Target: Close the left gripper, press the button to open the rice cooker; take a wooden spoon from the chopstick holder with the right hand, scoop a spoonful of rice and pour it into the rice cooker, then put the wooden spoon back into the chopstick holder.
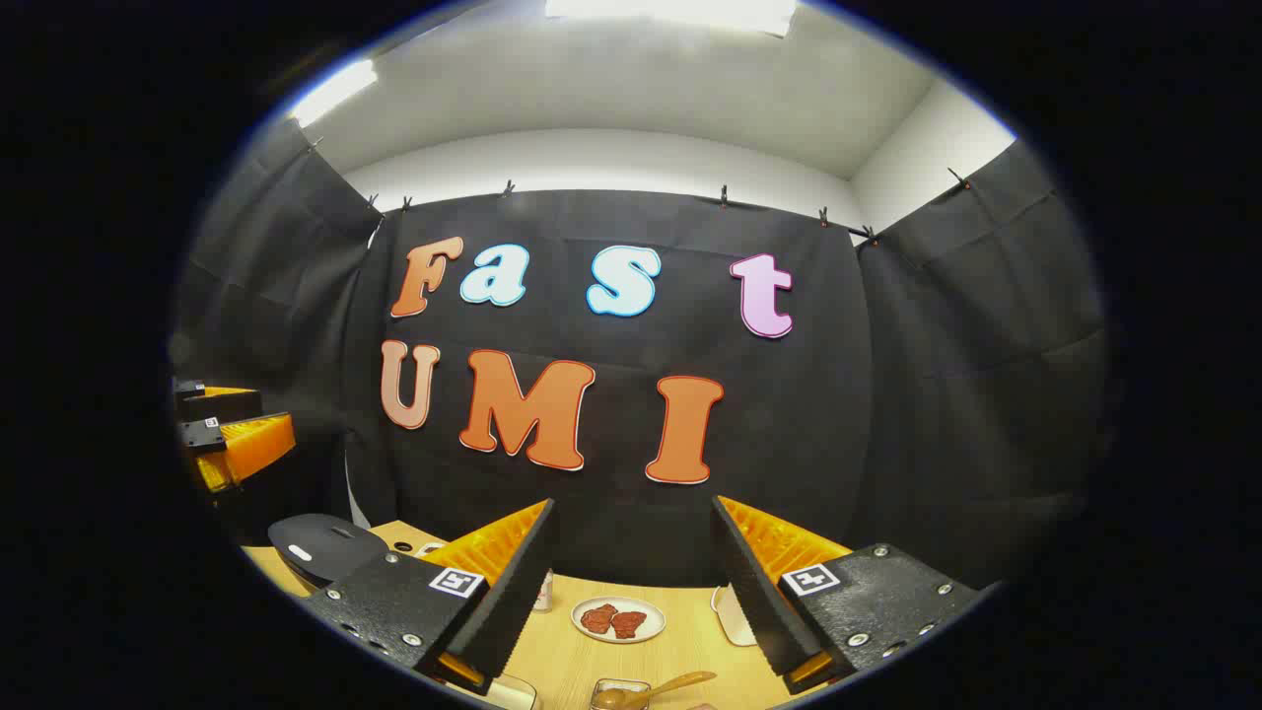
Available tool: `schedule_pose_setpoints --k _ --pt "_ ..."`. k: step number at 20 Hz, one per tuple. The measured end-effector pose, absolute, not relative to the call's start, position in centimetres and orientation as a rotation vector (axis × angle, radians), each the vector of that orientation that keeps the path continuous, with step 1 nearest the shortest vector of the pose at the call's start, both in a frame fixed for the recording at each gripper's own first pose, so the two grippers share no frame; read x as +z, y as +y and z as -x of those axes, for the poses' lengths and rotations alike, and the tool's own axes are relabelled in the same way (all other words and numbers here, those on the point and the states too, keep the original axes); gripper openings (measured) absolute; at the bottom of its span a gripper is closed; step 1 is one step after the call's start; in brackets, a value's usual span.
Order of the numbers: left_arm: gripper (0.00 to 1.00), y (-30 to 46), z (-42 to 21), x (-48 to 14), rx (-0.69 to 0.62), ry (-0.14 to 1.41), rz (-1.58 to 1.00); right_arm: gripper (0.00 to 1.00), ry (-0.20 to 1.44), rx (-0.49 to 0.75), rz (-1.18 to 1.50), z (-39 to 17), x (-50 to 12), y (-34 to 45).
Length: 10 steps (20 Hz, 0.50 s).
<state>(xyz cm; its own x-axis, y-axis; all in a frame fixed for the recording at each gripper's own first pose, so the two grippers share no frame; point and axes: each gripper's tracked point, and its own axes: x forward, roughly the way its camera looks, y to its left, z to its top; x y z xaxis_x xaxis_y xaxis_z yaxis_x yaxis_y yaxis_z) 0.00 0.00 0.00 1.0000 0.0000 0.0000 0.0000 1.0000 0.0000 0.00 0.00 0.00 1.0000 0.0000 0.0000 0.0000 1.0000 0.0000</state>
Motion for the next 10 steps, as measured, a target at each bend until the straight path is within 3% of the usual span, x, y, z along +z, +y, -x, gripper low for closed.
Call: schedule_pose_setpoints --k 3,4,7,8,10 --pt "0.99 0.0 -0.4 -0.4 0.011 0.018 0.010 0.96 0.010 0.000 -0.011 -0.1 -0.5 -0.3" --pt "0.92 -0.1 -0.5 -0.6 0.013 0.025 0.014 0.94 0.011 -0.003 -0.013 -0.1 -0.6 -0.5" --pt "0.99 -0.8 -0.7 -1.0 -0.004 0.031 0.033 0.94 0.019 -0.010 -0.018 0.0 -1.1 -1.0" --pt "0.92 -1.4 -0.7 -1.1 -0.020 0.034 0.045 0.94 0.024 -0.011 -0.025 -0.1 -1.1 -1.1" --pt "0.95 -1.0 -0.8 -1.4 -0.011 0.039 0.030 0.94 0.031 -0.014 -0.032 -0.2 -1.3 -1.4"
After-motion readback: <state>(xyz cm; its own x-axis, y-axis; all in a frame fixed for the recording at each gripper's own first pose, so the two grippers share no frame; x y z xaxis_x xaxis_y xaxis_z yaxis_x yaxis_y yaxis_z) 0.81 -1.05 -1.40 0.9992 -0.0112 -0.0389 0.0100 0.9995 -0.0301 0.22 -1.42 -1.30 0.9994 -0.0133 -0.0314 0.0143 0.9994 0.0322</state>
